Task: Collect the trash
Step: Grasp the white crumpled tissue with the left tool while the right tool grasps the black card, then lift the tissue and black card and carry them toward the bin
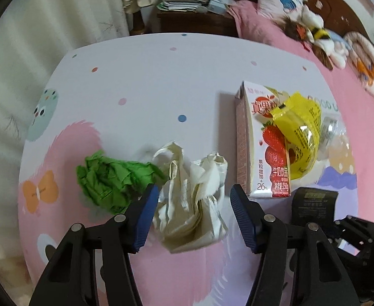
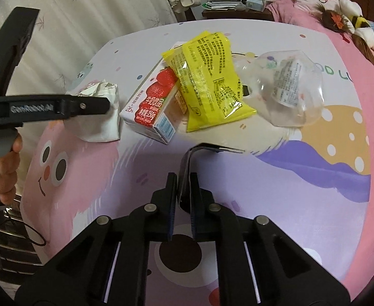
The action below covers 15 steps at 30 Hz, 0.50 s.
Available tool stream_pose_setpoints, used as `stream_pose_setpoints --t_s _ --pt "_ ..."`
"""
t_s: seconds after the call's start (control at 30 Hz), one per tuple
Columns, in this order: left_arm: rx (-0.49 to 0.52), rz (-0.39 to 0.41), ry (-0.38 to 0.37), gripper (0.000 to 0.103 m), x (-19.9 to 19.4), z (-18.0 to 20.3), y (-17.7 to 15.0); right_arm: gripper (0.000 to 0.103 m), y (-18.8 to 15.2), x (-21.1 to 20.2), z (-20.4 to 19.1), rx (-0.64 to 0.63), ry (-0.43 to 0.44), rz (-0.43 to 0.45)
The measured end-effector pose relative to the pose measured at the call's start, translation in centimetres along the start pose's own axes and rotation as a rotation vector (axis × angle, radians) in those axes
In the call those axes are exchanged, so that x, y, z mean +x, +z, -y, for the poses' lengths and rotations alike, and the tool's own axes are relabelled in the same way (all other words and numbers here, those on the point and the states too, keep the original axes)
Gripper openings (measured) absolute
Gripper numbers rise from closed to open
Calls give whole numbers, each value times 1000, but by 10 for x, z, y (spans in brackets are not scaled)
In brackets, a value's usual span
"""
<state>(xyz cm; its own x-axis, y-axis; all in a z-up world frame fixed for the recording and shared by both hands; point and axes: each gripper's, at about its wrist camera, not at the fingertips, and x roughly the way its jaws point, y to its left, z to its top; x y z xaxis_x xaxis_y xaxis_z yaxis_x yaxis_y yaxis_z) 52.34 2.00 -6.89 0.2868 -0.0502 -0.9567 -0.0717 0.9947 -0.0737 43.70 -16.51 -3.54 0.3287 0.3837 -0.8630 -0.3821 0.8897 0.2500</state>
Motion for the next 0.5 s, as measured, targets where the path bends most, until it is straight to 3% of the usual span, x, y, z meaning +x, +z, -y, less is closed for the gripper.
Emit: stream_pose_setpoints --t_s 0.23,0.3,0.37,0.5 --pt "43 -4 24 55 14 15 -5 6 -1 -3 2 12 5 2" --pt "59 6 27 47 14 19 -8 6 -2 -5 2 19 3 6" --pt "67 15 42 27 12 22 -11 6 -2 -8 1 23 2 13" --pt "28 8 6 22 3 16 -22 5 -4 -16 -3 31 5 31"
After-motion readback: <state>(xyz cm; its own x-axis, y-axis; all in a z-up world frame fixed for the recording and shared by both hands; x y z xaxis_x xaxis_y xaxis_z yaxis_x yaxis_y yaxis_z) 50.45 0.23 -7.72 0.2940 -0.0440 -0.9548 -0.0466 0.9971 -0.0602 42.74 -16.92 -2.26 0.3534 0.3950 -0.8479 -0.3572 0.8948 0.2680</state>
